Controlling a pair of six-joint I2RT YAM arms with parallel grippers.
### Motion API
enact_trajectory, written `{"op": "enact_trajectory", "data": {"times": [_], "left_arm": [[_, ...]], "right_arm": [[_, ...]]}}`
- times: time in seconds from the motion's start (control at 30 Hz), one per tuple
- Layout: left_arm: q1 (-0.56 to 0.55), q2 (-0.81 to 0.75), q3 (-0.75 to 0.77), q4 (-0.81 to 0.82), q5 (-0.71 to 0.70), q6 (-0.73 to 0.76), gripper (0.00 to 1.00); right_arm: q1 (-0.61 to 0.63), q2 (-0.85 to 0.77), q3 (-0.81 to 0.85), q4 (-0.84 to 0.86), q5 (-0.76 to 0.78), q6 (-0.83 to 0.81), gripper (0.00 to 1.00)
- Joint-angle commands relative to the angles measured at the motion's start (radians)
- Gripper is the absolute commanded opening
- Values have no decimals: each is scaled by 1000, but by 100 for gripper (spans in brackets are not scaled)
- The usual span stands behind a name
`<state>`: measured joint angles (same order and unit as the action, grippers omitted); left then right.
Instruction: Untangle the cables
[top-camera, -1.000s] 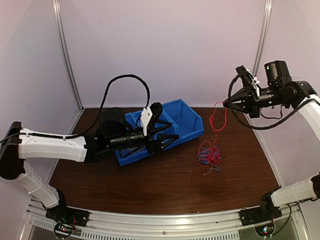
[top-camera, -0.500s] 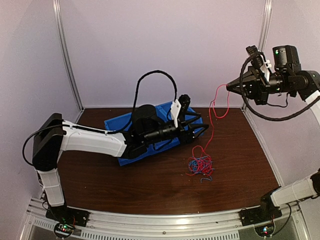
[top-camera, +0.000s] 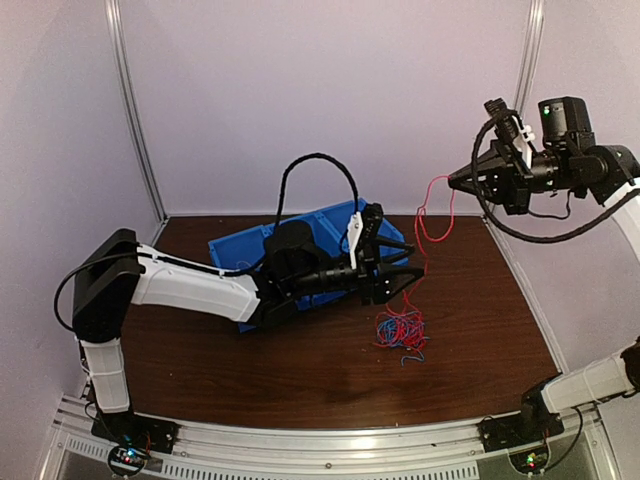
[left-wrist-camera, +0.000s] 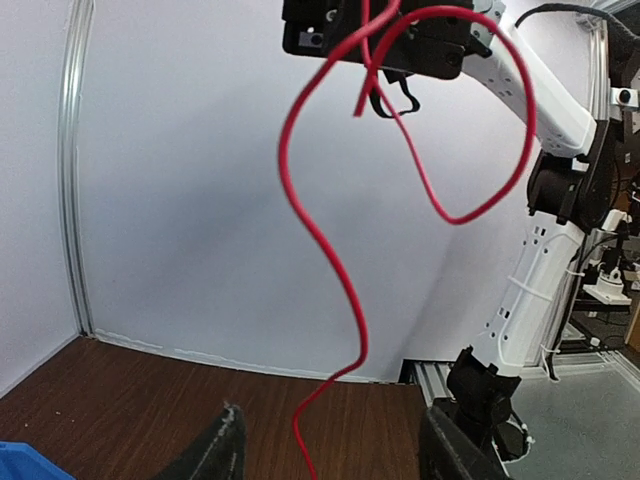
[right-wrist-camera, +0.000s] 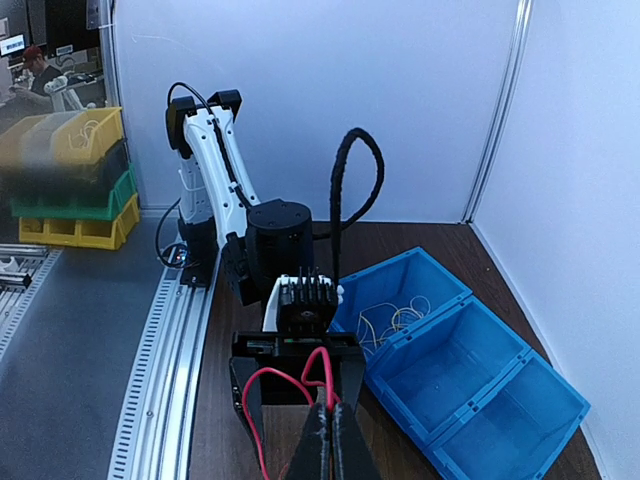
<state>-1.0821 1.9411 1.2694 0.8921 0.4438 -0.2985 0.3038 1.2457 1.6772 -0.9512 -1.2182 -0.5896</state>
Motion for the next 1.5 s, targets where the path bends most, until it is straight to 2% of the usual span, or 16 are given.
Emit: {"op": "enact_trajectory", "data": {"times": [0.0, 0.1, 0.27, 0.5, 0.53, 0.57, 0.63, 0.7, 0.77, 0.83, 0.93, 1.1, 1.2, 1.3, 1.4, 1.47], "left_arm": [[-12, 26, 43, 85, 47, -7, 58], [-12, 46, 67, 98, 29, -15, 56], [-11, 75, 108, 85, -4, -13, 41], [-13, 55, 80, 91, -38, -26, 2], [-13, 44, 65, 99, -43, -28, 0], [-13, 30, 45, 107, -48, -31, 0], [-12, -5, 3, 115, -66, -34, 0], [-13, -44, -54, 120, -91, -39, 0], [-13, -89, -122, 125, -120, -44, 0], [-12, -134, -192, 125, -141, -47, 0], [-13, -199, -286, 113, -172, -47, 0], [-12, -318, -358, 53, -209, -18, 0], [-13, -375, -359, 4, -227, 12, 0], [-13, -425, -352, -41, -243, 34, 0], [-13, -477, -336, -109, -267, 48, 0], [-12, -511, -320, -177, -283, 59, 0]], "right_arm": [[8, 0, -31, 41, 7, 32, 0], [6, -7, -43, 46, 11, 38, 0], [8, -17, -58, 54, 22, 50, 0], [7, -16, -68, 63, 28, 56, 0], [6, -14, -71, 68, 24, 64, 0], [5, -13, -77, 74, 21, 73, 8], [-8, -10, -88, 82, -6, 100, 49], [-35, -5, -102, 53, -89, 78, 75], [-55, -4, -123, 10, -201, 47, 88], [-56, -9, -157, 14, -300, 50, 95], [-57, -15, -220, 85, -373, 109, 95], [-58, -22, -313, 149, -369, 143, 92], [-58, -23, -350, 156, -292, 108, 91], [-54, -6, -388, 85, -176, -38, 90], [-44, 20, -459, 92, -59, -110, 85], [-42, 41, -508, 94, -33, -157, 84]]}}
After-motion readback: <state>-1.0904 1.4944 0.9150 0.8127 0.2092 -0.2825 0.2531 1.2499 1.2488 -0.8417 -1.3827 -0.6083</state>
